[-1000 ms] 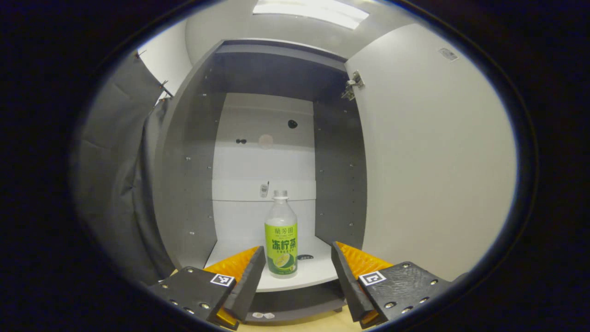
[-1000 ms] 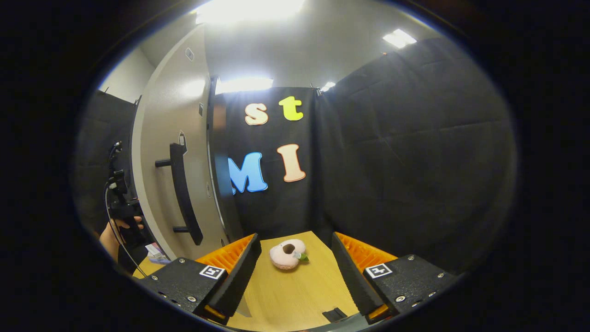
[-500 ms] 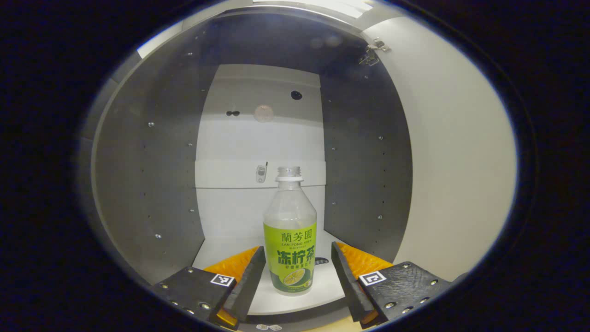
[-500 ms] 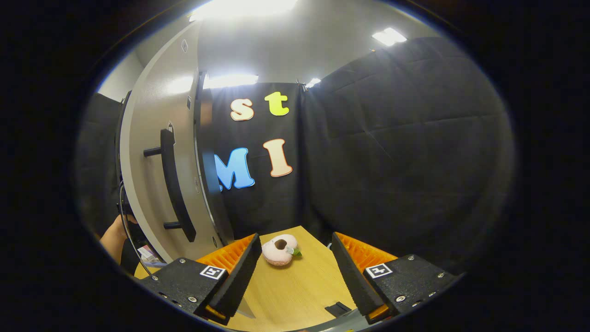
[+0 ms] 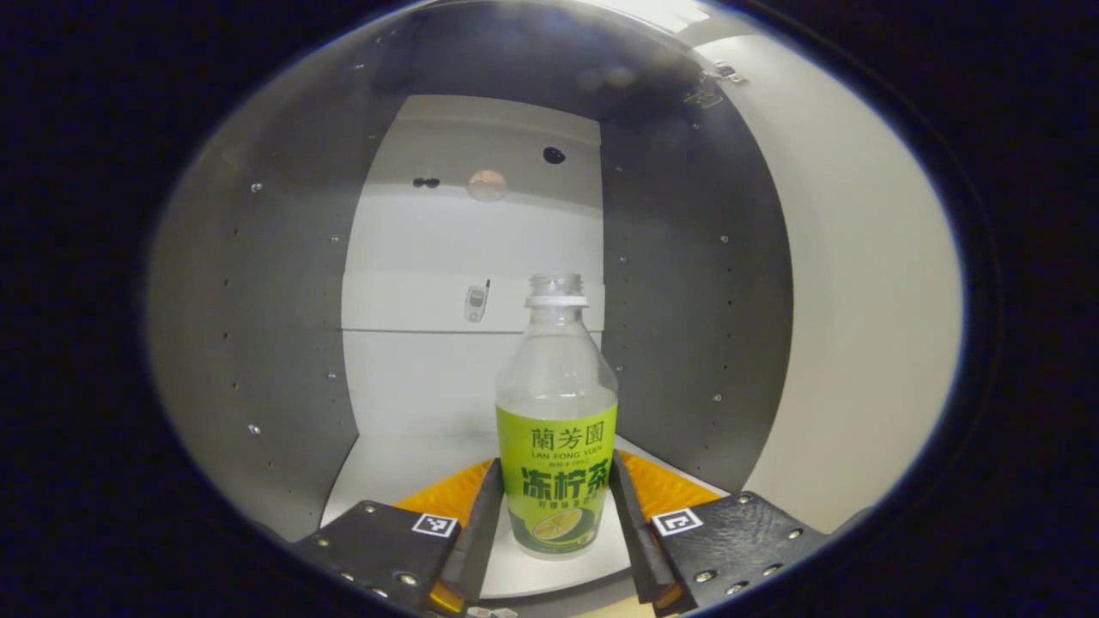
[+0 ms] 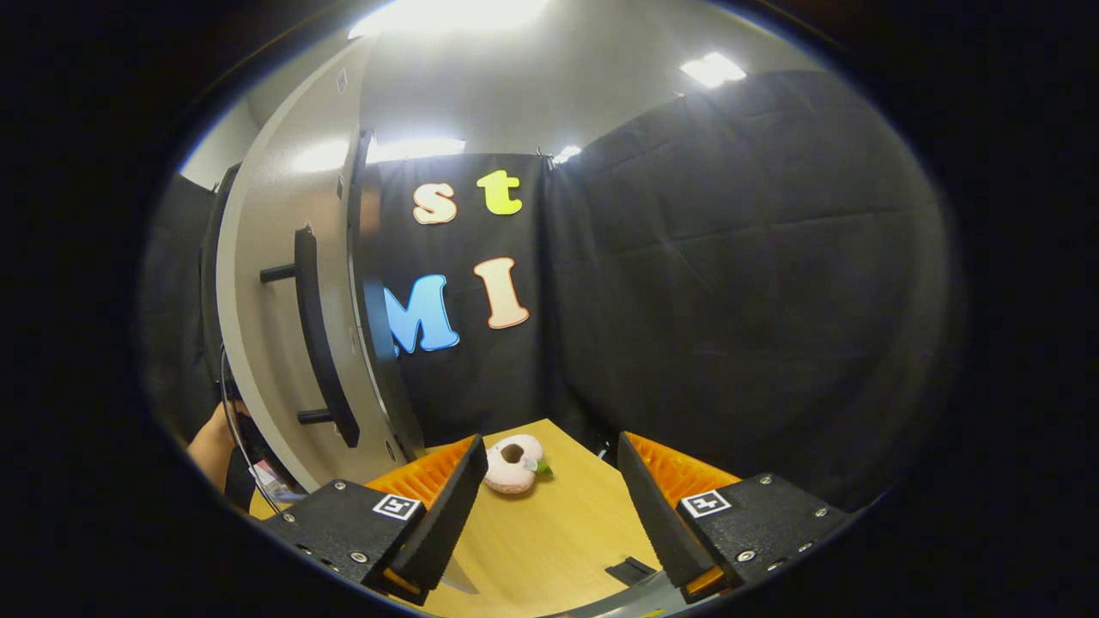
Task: Open the cabinet door with the right hand, grasp the bottle in the cabinet with the left hand and place it on the coaster, then close the cabinet door with the right hand.
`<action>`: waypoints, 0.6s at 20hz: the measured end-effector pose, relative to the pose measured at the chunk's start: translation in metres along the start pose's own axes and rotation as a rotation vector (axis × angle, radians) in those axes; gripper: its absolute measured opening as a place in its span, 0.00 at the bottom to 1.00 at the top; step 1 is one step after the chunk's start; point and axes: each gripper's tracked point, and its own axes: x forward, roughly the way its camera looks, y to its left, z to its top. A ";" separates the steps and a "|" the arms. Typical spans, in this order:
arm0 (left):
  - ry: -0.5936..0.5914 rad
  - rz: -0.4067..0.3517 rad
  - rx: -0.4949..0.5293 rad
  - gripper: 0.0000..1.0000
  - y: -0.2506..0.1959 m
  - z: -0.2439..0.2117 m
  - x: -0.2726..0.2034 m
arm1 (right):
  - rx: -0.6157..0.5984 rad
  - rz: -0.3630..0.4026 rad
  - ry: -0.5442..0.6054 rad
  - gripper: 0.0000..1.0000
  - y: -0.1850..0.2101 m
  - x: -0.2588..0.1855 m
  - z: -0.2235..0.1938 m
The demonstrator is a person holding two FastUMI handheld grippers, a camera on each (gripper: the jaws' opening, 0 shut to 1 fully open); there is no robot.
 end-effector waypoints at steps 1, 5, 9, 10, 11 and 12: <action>-0.008 0.009 0.004 0.66 0.002 0.004 -0.005 | 0.005 0.006 0.002 0.94 -0.002 -0.001 0.000; -0.045 0.047 0.000 0.62 0.004 0.017 -0.042 | -0.015 0.044 0.006 0.94 -0.011 -0.007 0.004; -0.072 0.088 0.012 0.66 0.002 0.027 -0.080 | -0.011 0.100 0.010 0.92 -0.019 -0.010 0.010; -0.075 0.098 0.013 0.62 0.001 0.027 -0.092 | -0.013 0.107 0.011 0.93 -0.024 -0.010 0.010; -0.074 0.107 0.012 0.71 0.001 0.026 -0.102 | -0.014 0.114 0.013 0.93 -0.027 -0.011 0.010; -0.075 0.119 0.012 0.71 0.002 0.025 -0.112 | -0.013 0.124 0.015 0.93 -0.030 -0.011 0.010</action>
